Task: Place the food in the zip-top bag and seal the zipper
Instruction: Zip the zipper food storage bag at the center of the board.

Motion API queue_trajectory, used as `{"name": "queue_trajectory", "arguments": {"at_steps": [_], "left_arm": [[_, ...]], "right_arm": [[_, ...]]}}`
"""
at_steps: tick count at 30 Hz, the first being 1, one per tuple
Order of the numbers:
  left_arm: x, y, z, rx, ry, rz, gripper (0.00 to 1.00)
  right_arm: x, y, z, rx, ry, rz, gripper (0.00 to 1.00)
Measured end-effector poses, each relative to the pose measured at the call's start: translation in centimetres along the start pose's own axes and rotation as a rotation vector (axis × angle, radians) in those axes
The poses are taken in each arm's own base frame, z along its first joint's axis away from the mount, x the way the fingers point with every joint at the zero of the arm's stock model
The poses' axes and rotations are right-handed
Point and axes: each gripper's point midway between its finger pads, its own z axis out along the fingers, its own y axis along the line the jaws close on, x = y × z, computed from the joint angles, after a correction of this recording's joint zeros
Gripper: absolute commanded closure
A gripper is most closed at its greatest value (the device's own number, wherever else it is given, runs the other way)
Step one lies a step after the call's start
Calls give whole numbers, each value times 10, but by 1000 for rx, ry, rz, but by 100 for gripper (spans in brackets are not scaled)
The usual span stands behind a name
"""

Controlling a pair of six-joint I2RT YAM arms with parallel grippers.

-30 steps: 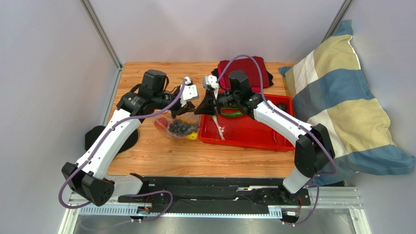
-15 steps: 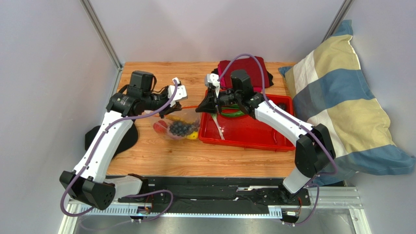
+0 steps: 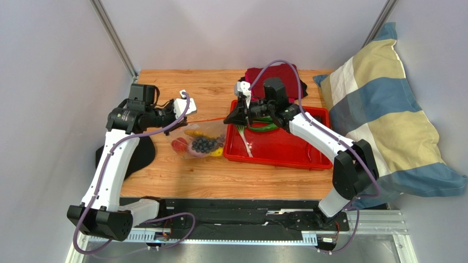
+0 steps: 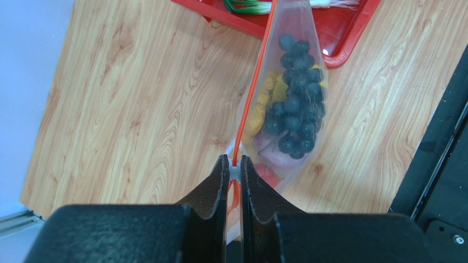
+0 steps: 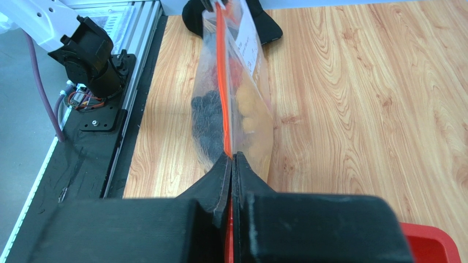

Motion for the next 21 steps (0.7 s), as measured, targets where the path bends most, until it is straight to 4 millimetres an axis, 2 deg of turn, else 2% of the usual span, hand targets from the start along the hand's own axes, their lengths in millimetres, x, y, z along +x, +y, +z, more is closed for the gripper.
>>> {"name": "queue_trajectory", "arguments": {"at_steps": [10, 17, 18, 19, 20, 21], "left_arm": [[17, -2, -12, -13, 36, -7, 100], [41, 0, -23, -38, 121, -43, 100], [43, 1, -24, -41, 127, -47, 100], [44, 1, -25, -42, 130, -53, 100], [44, 0, -25, -40, 130, -57, 100], [44, -2, -25, -33, 125, -65, 100]], "right_arm": [[8, -4, -5, 16, 14, -10, 100], [12, -26, -22, 92, 25, -8, 100], [13, -28, -24, 99, 25, -9, 96], [13, -28, -24, 100, 27, -7, 82], [13, -27, -24, 96, 29, -1, 47], [11, -26, -24, 87, 31, 5, 36]]}}
